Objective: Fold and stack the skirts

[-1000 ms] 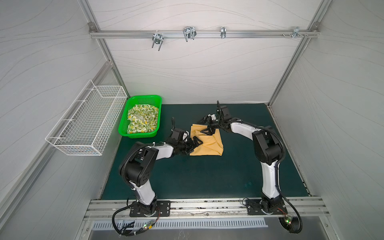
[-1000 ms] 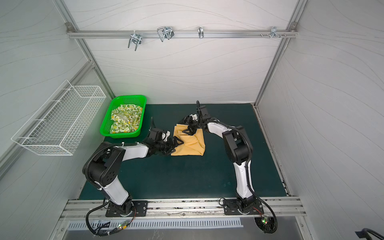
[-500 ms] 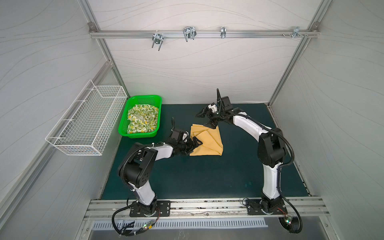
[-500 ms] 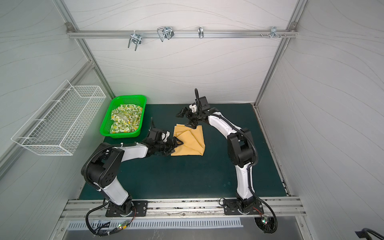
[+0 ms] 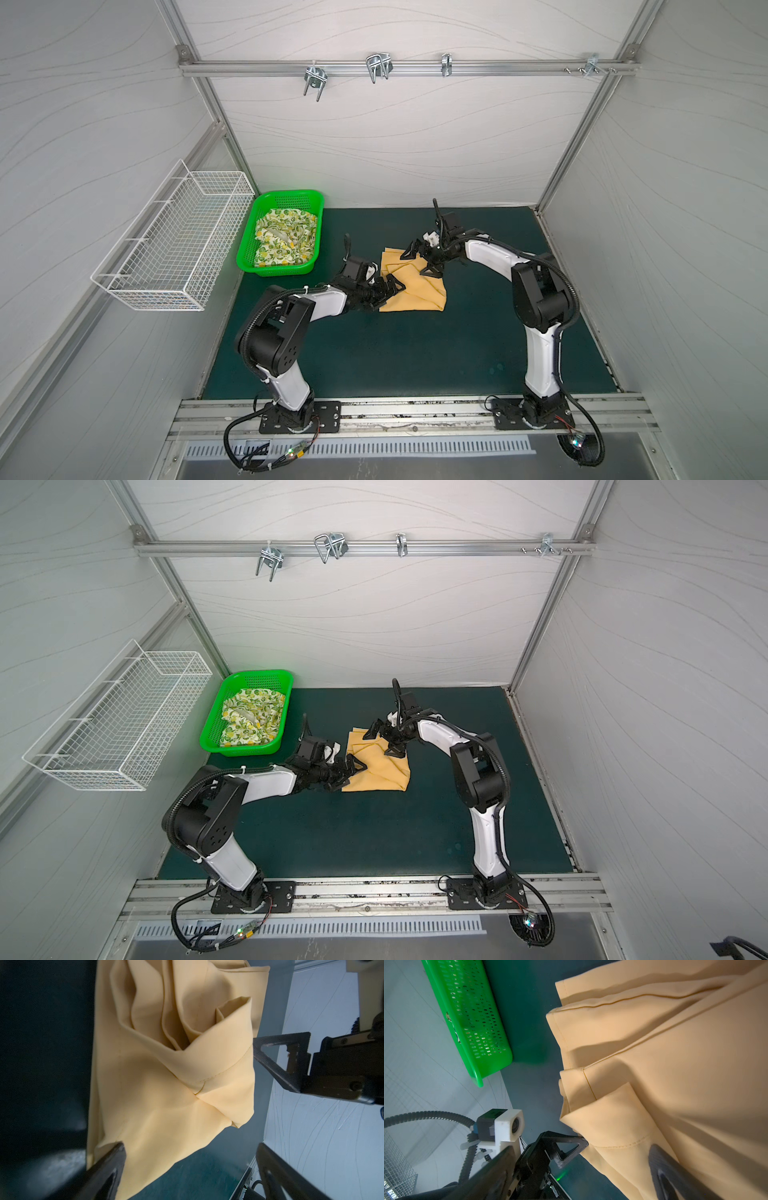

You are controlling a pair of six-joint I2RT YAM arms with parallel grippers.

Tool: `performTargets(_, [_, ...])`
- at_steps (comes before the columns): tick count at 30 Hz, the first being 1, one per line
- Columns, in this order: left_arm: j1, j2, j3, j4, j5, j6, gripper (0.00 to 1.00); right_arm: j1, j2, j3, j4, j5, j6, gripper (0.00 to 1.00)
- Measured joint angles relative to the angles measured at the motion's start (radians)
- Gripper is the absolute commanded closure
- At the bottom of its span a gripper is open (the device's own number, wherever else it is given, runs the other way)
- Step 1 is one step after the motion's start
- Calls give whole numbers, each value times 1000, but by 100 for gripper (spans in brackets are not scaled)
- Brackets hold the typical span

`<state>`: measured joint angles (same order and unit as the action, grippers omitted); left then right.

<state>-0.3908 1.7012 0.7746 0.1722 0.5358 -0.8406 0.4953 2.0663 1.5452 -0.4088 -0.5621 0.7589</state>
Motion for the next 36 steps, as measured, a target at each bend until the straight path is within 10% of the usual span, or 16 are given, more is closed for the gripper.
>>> performTargets(36, [0,6,10,-10,0,0,2,31,8,-82,117,39,3,1])
